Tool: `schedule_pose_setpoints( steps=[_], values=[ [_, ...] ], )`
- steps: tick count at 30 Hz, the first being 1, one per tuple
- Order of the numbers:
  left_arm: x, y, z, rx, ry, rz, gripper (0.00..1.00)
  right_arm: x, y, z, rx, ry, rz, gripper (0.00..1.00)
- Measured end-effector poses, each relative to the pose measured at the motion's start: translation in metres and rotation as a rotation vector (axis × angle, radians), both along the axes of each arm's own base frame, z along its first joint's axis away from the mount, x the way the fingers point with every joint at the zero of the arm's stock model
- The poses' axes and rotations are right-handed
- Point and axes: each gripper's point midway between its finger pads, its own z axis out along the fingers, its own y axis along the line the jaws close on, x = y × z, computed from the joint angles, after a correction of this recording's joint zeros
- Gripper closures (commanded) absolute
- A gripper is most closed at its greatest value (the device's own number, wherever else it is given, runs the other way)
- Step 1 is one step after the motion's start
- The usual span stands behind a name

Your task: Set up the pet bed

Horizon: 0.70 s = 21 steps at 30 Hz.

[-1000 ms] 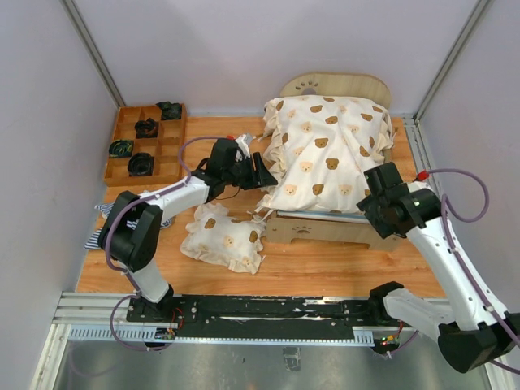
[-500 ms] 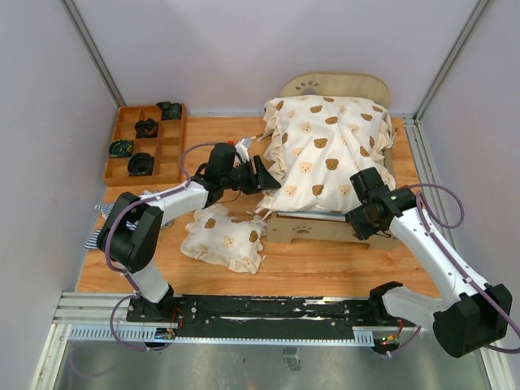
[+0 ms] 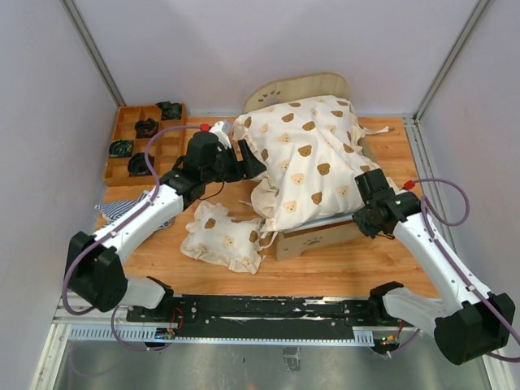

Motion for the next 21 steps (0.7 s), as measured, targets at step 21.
schedule_pose_setpoints(
  steps=[21],
  values=[
    [-0.023, 0.067, -0.003, 0.279, -0.063, 0.086, 0.24, 0.094, -0.003, 0.01, -0.3, -0.083, 0.347, 1.0]
  ],
)
